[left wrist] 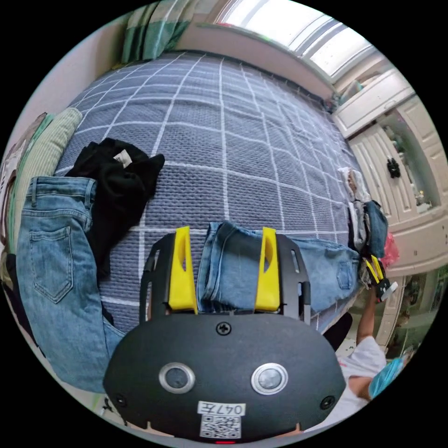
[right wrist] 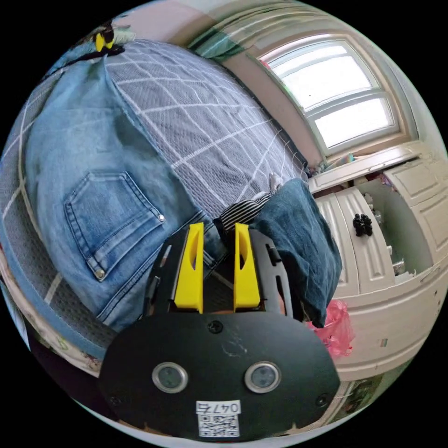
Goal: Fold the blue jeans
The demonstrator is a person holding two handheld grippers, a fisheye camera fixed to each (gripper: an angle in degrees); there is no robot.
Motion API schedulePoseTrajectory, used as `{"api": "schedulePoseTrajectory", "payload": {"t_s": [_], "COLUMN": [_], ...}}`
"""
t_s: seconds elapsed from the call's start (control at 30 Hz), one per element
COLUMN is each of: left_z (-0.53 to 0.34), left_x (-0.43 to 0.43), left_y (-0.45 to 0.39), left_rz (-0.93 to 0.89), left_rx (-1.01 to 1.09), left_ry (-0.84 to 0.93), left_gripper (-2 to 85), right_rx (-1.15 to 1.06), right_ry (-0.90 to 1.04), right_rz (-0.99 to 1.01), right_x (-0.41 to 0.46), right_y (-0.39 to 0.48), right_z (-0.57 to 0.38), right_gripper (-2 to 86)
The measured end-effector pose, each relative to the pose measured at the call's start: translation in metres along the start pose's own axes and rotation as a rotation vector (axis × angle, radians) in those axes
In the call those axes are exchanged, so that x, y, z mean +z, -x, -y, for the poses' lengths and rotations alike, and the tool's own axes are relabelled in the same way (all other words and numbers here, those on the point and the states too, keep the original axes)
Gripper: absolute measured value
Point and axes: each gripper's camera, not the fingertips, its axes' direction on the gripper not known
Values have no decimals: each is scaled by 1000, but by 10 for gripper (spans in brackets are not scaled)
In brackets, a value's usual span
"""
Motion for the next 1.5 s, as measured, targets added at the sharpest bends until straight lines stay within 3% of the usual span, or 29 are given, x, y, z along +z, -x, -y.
{"api": "schedulePoseTrajectory", "payload": {"t_s": [0.13, 0.23, 0.37, 0.57, 0.63, 0.8, 1.03, 1.1, 1.2, 1.4, 1.5], "left_z": [-31, -47, -44, -41, -40, -56, -83, -75, -66, -87, -92], "left_x": [-5, 12, 49, 52, 50, 19, -25, -24, -11, 14, 29], "left_y": [-3, 6, 27, 31, 30, 23, 30, 36, 63, 96, 100], "left_rz": [-41, 4, -99, -77, -162, -157, -167, -97, -145, -197, -358], "left_rx": [93, 75, 9, 28, 30, 64, 50, 15, -104, -241, -308], "left_ry": [59, 94, 191, 148, 137, 68, -3, -37, 16, 76, 45], "left_gripper": [161, 164, 168, 31, 20, 11, 55, 128, 193, 173, 172], "right_rx": [32, -35, -131, -238, -228, -186, -122, -134, -150, -155, -127], "right_ry": [-176, -169, -181, -235, -263, -243, -292, -304, -331, -404, -410], "right_rz": [142, 200, 333, 521, 548, 538, 652, 700, 711, 621, 641], "right_x": [-47, -54, -47, -57, -60, -62, -62, -65, -76, -83, -73], "right_y": [-3, 21, 47, 76, 82, 87, 64, 67, 76, 84, 79], "right_z": [-5, -5, 7, 55, 56, 36, 9, 14, 17, -7, -13], "right_gripper": [28, 16, 10, 11, 10, 9, 75, 80, 70, 39, 33]}}
